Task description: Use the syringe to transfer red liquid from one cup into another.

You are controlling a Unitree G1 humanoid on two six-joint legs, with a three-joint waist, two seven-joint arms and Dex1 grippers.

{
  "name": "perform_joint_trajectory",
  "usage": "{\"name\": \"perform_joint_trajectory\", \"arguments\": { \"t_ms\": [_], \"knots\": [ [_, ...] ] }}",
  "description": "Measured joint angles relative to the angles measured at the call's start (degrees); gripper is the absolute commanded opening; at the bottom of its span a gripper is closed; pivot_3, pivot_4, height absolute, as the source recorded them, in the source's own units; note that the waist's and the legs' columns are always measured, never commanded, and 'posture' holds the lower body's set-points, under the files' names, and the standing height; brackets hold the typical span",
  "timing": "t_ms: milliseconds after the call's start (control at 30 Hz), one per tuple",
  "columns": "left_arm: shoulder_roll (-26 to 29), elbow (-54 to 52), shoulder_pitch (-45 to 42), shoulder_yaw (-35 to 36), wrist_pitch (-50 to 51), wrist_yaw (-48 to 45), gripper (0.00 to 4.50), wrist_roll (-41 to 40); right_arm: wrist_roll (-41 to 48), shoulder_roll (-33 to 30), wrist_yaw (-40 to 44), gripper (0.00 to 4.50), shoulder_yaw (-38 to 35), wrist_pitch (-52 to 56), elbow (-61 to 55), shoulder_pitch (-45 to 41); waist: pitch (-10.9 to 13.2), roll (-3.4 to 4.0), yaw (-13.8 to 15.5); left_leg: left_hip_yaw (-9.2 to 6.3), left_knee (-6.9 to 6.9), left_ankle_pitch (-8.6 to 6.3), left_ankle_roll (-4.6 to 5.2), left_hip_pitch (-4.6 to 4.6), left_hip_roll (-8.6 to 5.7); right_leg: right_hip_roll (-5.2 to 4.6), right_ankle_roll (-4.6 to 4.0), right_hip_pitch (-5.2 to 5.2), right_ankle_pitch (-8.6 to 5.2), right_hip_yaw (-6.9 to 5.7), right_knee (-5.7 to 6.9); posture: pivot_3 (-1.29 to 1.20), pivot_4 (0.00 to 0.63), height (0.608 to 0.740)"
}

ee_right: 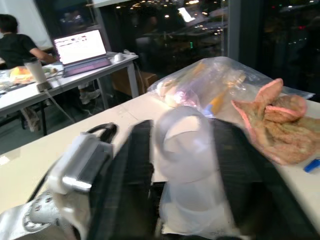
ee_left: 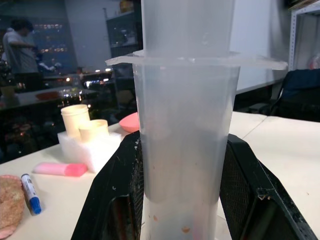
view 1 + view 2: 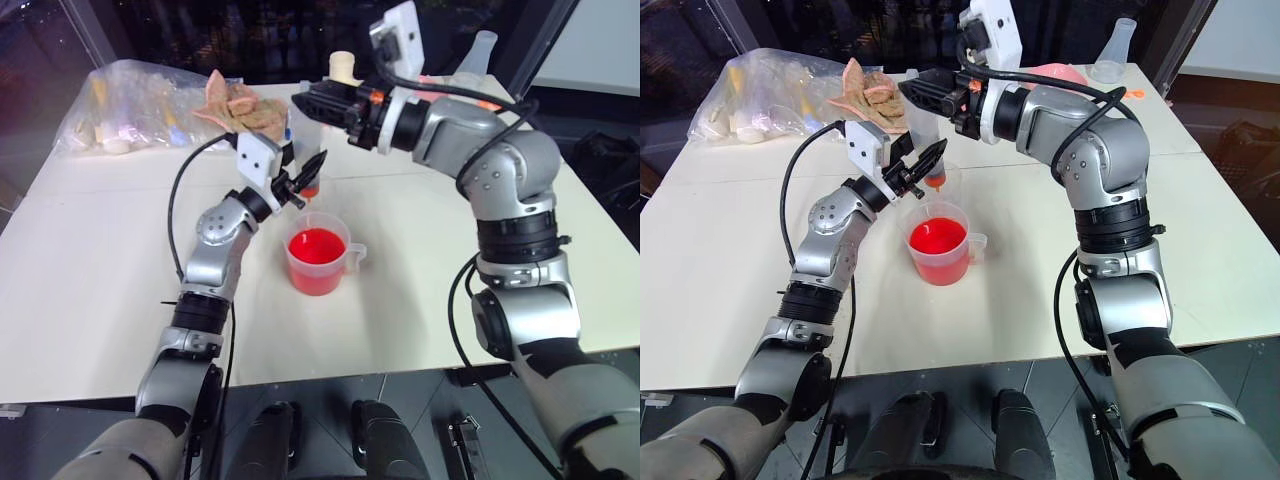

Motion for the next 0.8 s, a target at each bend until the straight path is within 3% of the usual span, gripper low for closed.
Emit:
{"name": "perform_joint_trajectory", "arguments": {
  "t_ms": [800],
  "knots": [
    [0.08, -1.02, -0.17, 0.09, 1.96, -0.5, 1.5, -0.44, -3.57, 0.76, 2.13, 0.72, -0.14, 2.57, -1.27, -0.1, 0.0, 0.0, -0.06, 0.0, 0.11, 0.02, -0.03, -0.01, -0.02, 0.0, 0.0, -0.19, 0.0, 0.0, 0.5, 0.0, 0.15, 0.74]
  ]
}}
